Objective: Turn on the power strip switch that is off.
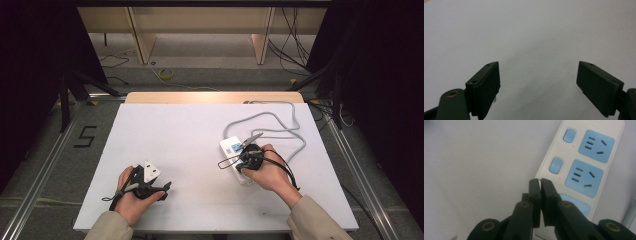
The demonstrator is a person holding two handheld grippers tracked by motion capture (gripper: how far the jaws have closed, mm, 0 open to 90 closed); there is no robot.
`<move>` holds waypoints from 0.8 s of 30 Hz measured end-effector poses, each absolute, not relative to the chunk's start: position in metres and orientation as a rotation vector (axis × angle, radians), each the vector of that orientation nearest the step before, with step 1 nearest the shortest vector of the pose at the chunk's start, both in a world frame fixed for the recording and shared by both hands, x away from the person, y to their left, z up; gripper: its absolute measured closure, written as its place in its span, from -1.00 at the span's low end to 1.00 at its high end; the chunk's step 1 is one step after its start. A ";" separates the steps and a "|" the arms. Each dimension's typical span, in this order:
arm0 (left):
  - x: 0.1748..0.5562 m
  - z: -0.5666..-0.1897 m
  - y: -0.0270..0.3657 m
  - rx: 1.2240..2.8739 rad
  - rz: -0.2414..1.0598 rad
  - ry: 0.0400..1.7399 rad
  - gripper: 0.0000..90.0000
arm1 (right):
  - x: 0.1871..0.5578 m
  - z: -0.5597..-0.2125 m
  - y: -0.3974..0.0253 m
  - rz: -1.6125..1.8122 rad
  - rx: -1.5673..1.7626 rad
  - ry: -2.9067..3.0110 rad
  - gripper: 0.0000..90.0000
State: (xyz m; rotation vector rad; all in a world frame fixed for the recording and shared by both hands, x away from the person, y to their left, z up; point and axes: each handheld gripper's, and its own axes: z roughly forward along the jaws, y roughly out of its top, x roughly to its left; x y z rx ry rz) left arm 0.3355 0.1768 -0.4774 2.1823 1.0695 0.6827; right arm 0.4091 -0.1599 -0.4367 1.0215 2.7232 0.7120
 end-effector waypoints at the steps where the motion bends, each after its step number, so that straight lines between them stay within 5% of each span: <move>1: 0.335 -0.478 0.177 2.176 0.683 1.072 -0.58 | 0.409 -0.437 -0.160 0.713 1.021 2.723 0.94; 24: 0.335 -0.477 0.177 2.179 0.688 1.070 -0.58 | 0.404 -0.433 -0.182 0.804 1.037 2.710 0.69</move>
